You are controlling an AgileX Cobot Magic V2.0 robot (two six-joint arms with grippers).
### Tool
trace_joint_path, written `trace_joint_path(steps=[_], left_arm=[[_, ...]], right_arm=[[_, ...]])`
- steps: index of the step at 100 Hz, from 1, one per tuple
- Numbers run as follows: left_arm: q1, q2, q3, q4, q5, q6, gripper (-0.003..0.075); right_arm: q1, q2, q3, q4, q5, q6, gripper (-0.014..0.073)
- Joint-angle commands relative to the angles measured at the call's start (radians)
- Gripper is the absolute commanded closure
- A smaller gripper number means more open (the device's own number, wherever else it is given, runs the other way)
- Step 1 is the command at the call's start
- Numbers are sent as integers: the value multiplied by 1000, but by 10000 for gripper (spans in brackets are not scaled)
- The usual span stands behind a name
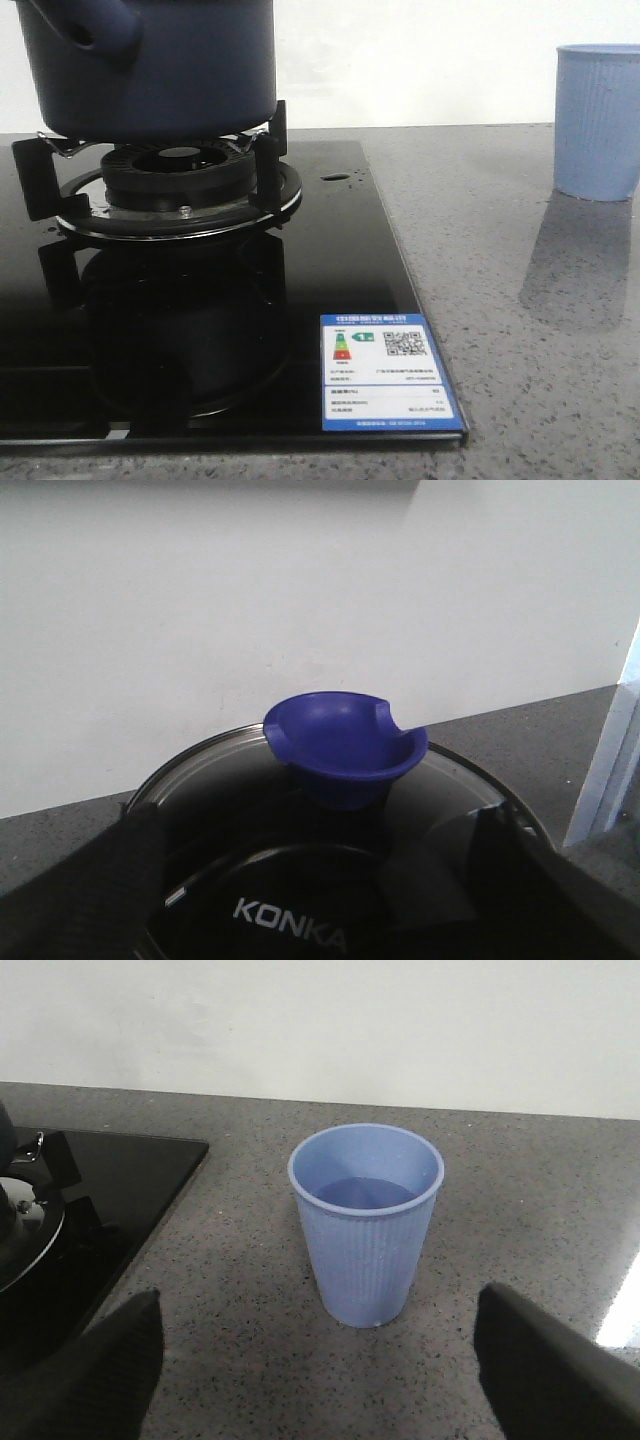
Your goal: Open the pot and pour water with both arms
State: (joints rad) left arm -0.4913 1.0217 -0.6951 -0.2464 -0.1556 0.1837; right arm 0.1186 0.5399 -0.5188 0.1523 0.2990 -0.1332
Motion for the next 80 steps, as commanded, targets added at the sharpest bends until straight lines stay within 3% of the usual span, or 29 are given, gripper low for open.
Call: trace_joint_path(steps=[1,80], left_arm=[[-14,26,-54,-1,-98,0,146],[-38,284,-243,3,-118,0,152]], right_arm=[[2,9,-36,-8,-84,-9,18],[2,9,-36,-6,-103,-7,18]])
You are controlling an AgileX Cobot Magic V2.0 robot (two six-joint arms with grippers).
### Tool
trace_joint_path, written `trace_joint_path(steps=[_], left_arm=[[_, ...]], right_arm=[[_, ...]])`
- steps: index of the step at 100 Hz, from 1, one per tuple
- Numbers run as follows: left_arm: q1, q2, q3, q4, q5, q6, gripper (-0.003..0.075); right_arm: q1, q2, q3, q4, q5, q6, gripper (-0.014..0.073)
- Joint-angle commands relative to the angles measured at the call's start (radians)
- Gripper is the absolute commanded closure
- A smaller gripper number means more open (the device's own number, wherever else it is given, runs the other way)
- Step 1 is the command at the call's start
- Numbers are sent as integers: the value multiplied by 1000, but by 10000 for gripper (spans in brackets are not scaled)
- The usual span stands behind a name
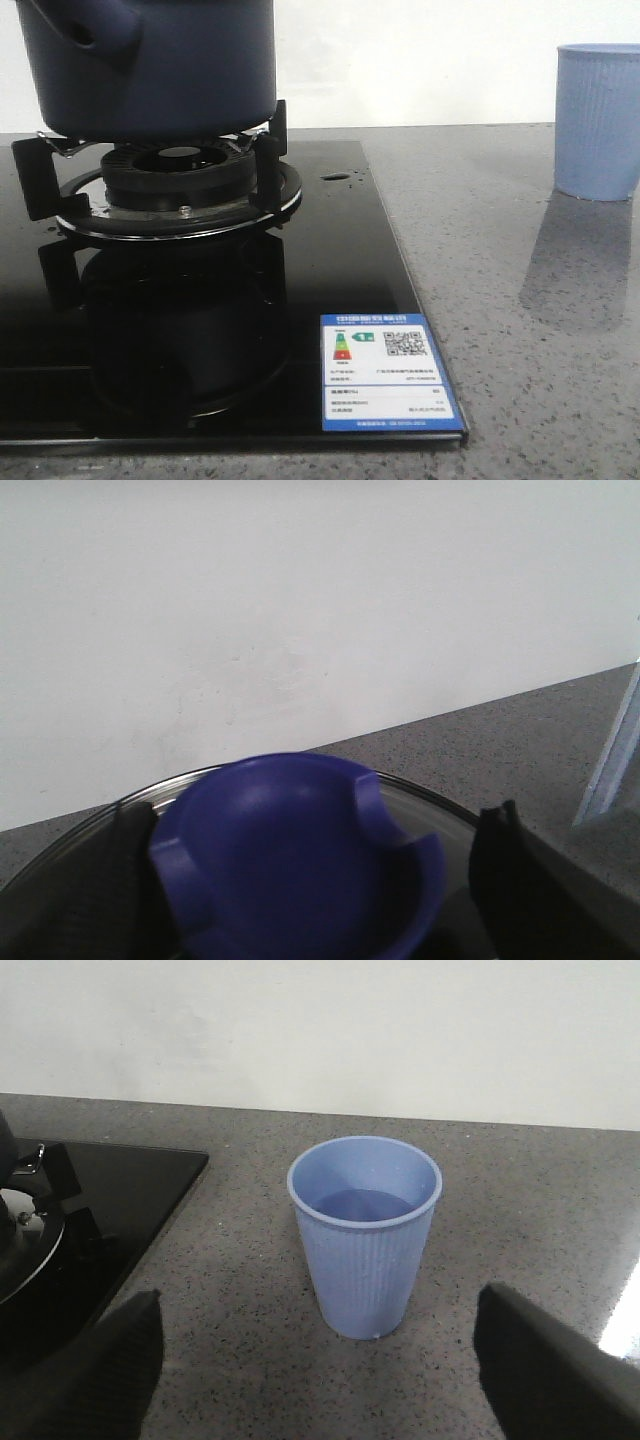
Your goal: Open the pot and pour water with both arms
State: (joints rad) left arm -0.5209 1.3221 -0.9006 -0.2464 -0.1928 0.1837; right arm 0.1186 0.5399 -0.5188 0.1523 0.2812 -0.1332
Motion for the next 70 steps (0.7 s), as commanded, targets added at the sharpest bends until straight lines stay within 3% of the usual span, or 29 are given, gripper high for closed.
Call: trace_joint_path(steps=[1,12,34,70], left_arm=[[-8,-15,-38,3,-81,0,152],[-8,-15,-38,31,-85,0,179],[-8,-15,-38,41,-86,0,358],[3,-53,-38,41,-120,0,363]], right_arm=[[2,9,-36,-6,-85,-7,18],[2,9,-36,-6,-85,-7,18],[2,9,-36,-6,-85,-7,18],[2,9,-36,-6,-85,-7,18]])
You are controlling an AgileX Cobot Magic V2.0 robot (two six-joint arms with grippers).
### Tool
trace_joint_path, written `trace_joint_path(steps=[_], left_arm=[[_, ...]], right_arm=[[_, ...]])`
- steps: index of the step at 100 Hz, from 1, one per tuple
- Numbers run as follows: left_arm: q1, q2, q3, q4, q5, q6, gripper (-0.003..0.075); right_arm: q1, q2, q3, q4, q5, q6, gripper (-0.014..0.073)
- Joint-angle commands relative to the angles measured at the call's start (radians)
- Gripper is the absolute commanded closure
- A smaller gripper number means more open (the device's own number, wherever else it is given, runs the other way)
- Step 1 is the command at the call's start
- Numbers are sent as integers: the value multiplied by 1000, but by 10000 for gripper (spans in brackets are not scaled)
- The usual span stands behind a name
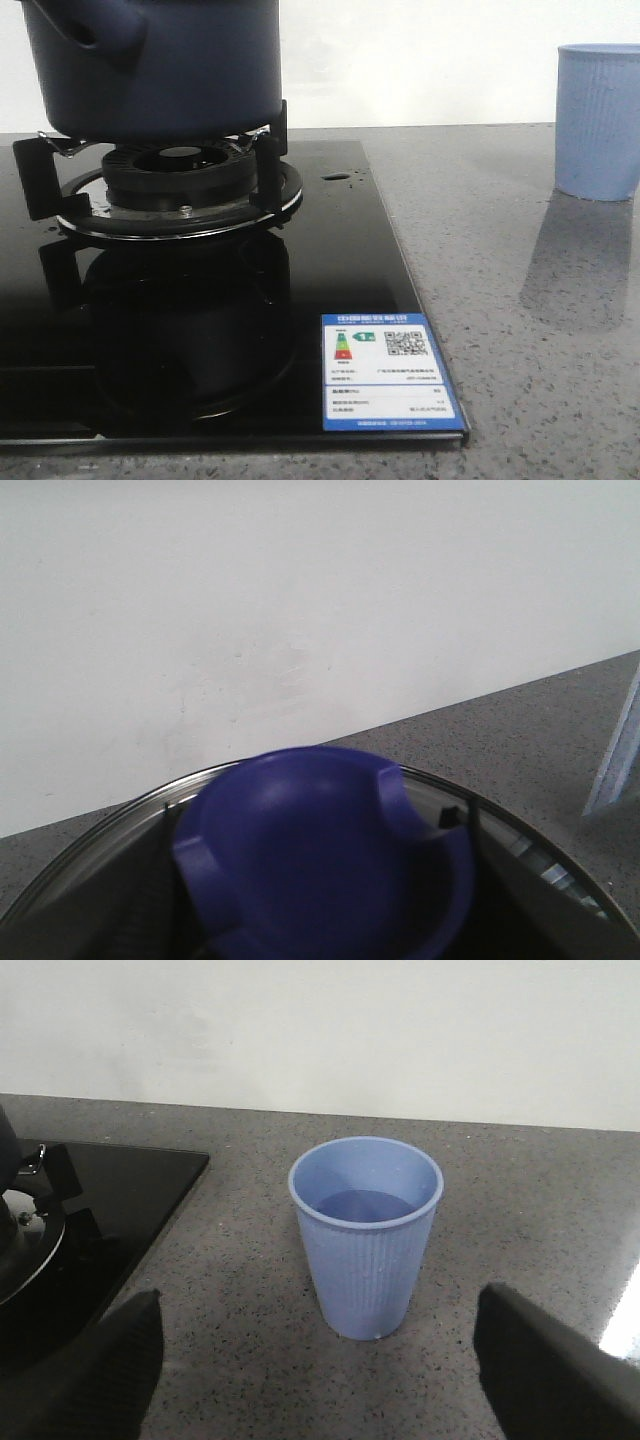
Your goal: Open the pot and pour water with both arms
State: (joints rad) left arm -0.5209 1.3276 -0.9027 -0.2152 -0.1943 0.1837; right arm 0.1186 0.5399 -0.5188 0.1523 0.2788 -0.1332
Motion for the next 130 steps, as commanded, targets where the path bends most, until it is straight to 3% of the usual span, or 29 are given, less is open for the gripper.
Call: trace_joint_path(steps=[1,30,61,85,117,130], left_arm=[[5,-61,-35,10,-121,0,363],[110,-156,-35,10,-115,0,363],[253,-259,-35,11,-38,0,363],[346,-310,-35,12,-18,0,361],[376,-325,-35,12,-13,0,361],[376,-325,-35,12,-12,0,361]], right_arm=[[2,9,-36,-6,-83,-7,18],[2,33,-15,-8,-122,-7,18],[3,110,178,-6,-386,-6,18],[4,266,194,-6,-581,1,18],[4,522,186,-26,-837,37,18],[4,602,148,-96,-857,85,18]])
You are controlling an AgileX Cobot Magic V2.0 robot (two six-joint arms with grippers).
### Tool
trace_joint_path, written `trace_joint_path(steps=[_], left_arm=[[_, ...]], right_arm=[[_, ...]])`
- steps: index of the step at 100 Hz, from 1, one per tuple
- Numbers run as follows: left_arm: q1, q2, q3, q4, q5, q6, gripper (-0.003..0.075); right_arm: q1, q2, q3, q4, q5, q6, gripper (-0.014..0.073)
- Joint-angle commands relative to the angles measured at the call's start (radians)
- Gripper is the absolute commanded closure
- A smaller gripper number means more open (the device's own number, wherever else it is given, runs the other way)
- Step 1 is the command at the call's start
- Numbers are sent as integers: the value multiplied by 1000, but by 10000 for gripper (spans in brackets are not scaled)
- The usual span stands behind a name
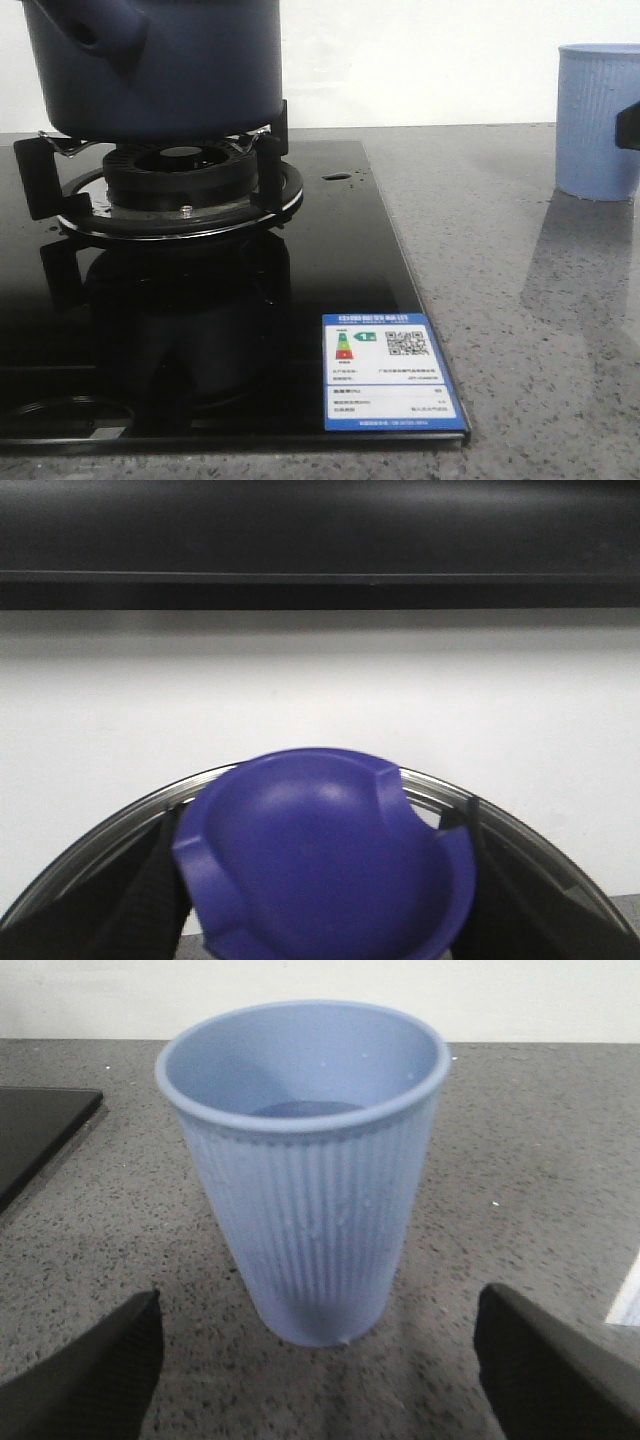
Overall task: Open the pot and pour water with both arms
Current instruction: 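Lift the blue cup with the right gripper and carry it over the pot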
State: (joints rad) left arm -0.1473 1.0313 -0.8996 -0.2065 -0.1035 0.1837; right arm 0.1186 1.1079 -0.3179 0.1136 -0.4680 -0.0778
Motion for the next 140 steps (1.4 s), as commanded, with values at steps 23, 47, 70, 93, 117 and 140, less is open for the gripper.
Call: trace_joint_path(steps=[23,47,70,93,117,140], left_arm=[[3,-29,-38,3,-103,0,361],[3,-29,-38,3,-103,0,361],[3,-29,-38,3,-103,0,361],[3,-29,-38,3,-103,0,361],[3,-29,-38,3,-103,0,361],[3,-29,-38,3,-103,0,361]], right_arm=[[4,136,-94,-55,-218,33,18],[4,227,-138,-34,-284,33,18],[4,307,-160,-4,-334,33,18],[4,343,-160,-4,-388,33,18],[4,346,-160,-4,-390,33,251],[4,318,-160,-67,-390,33,262]])
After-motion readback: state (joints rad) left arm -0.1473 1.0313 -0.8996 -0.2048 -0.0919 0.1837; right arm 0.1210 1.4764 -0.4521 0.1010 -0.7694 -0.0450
